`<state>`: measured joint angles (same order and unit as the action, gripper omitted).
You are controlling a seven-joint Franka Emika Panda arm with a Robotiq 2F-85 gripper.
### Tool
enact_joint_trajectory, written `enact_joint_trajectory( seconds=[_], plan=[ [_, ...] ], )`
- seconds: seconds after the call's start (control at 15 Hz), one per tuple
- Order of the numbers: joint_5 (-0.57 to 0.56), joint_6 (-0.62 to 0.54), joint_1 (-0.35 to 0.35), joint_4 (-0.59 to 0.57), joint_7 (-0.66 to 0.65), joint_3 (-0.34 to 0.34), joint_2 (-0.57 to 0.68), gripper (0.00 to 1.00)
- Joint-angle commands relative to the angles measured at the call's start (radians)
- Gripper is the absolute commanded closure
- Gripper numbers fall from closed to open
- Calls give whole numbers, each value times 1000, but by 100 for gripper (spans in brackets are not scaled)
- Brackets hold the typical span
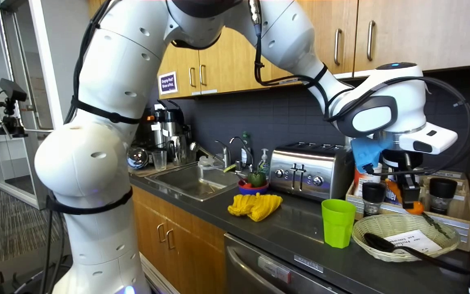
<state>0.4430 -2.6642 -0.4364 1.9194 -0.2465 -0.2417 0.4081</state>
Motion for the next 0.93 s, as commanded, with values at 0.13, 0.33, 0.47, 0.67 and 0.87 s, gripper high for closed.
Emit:
enact_joint_trajectory(
  seconds=[0.13,0.33,0.47,0.67,0.87],
  plan=[
    [13,-36,19,83,-7,-5,-71,86],
    [14,-41,23,108,-12,-6,-84,86],
    [15,-38,23,115,-11,-5,-86,86],
    [14,-31,23,111,-9,-5,-81,86],
    [10,-17,23,98,-10,-5,-69,74]
  ],
)
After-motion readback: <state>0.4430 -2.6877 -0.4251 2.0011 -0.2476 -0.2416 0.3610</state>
